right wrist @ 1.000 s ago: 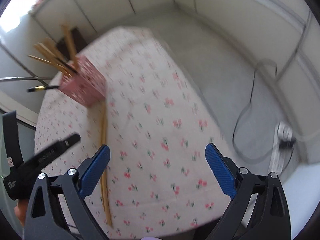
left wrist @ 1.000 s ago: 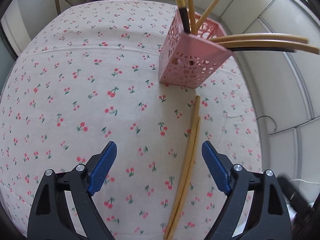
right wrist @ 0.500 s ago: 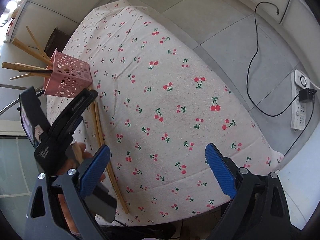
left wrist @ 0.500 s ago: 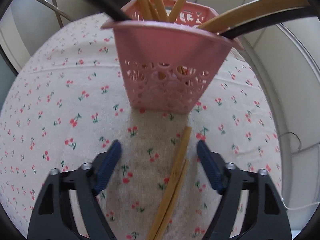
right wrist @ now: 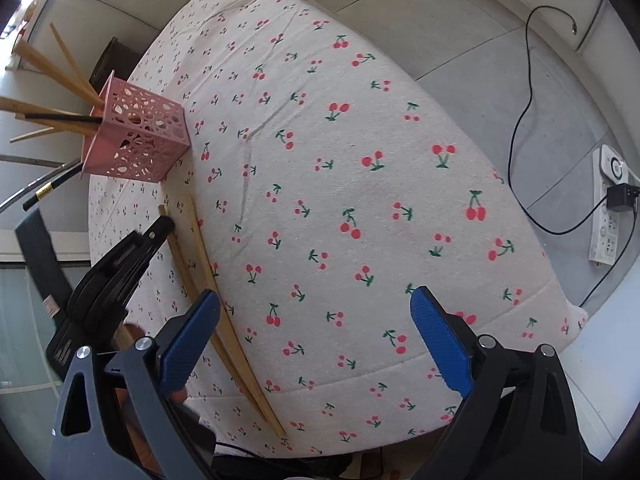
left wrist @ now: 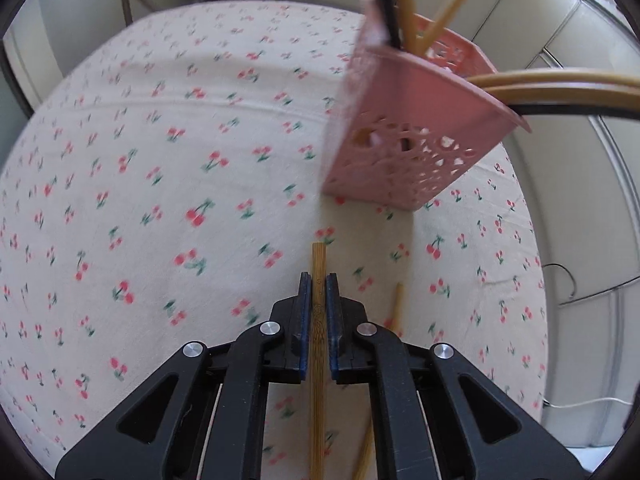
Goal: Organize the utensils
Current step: 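Close the right tool on the last wooden chopstick while the left tool lifts its own, then carry both held chopsticks up over the pink holder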
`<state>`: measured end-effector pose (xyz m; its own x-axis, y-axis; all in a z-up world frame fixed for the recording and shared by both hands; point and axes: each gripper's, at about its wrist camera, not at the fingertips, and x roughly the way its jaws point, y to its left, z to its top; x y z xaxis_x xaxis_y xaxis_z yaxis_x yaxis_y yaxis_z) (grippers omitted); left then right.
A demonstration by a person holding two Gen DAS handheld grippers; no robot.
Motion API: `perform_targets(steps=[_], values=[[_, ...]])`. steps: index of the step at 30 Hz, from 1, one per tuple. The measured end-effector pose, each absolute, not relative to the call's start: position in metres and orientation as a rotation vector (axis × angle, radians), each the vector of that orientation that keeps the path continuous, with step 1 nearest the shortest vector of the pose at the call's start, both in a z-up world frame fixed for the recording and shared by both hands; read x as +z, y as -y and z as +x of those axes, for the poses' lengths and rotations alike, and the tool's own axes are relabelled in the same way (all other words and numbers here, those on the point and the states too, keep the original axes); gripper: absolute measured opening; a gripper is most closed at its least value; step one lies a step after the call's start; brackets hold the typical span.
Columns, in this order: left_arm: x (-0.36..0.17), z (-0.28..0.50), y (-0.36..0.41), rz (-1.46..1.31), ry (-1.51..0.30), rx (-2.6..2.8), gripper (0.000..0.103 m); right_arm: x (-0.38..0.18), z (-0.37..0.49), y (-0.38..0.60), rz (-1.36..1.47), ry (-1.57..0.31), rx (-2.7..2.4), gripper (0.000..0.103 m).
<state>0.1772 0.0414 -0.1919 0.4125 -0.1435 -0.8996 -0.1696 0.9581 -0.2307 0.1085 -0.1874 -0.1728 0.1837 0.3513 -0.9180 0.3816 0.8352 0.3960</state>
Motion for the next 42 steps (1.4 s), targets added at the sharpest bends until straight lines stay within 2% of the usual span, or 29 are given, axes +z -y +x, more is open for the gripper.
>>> perform_targets(steps=[6, 11, 13, 16, 17, 19, 21, 22, 23, 24, 26, 32, 42], values=[[-0.174, 0.154, -0.083, -0.351, -1.154, -0.016, 0.007, -0.169, 0.124, 0.156, 0.506, -1.359, -0.029, 0.093], [-0.131, 0.129, -0.091, -0.294, -1.088, -0.029, 0.007, -0.17, 0.141, 0.118, 0.372, -1.324, -0.024, 0.093], [-0.116, 0.112, -0.096, -0.242, -1.045, -0.023, 0.007, -0.172, 0.147, 0.105, 0.33, -1.307, -0.034, 0.091], [-0.107, 0.108, -0.089, -0.188, -0.999, -0.01, 0.007, -0.178, 0.154, 0.083, 0.259, -1.293, -0.048, 0.082], [-0.105, 0.107, -0.089, -0.18, -0.989, -0.009, 0.007, -0.182, 0.156, 0.075, 0.231, -1.297, -0.045, 0.074], [-0.098, 0.102, -0.091, -0.158, -0.96, -0.002, 0.007, -0.189, 0.158, 0.061, 0.154, -1.302, -0.048, 0.067], [-0.095, 0.1, -0.092, -0.148, -0.938, 0.005, 0.007, -0.189, 0.158, 0.048, 0.068, -1.263, -0.048, 0.048], [-0.092, 0.1, -0.095, -0.152, -0.932, 0.005, 0.007, -0.188, 0.157, 0.044, 0.058, -1.245, -0.028, 0.042], [-0.092, 0.1, -0.096, -0.155, -0.929, 0.004, 0.007, -0.187, 0.157, 0.042, 0.052, -1.239, -0.012, 0.027], [-0.09, 0.1, -0.098, -0.158, -0.924, 0.002, 0.007, -0.186, 0.157, 0.039, 0.047, -1.239, 0.004, 0.016], [-0.087, 0.098, -0.1, -0.157, -0.916, 0.002, 0.007, -0.186, 0.156, 0.037, 0.029, -1.24, 0.019, 0.008], [-0.082, 0.095, -0.099, -0.162, -0.893, -0.017, 0.007, -0.176, 0.149, 0.045, 0.099, -1.244, 0.089, 0.006], [-0.059, 0.081, -0.095, -0.163, -0.822, -0.043, 0.007, -0.08, 0.082, 0.073, 0.164, -0.994, 0.218, 0.006]])
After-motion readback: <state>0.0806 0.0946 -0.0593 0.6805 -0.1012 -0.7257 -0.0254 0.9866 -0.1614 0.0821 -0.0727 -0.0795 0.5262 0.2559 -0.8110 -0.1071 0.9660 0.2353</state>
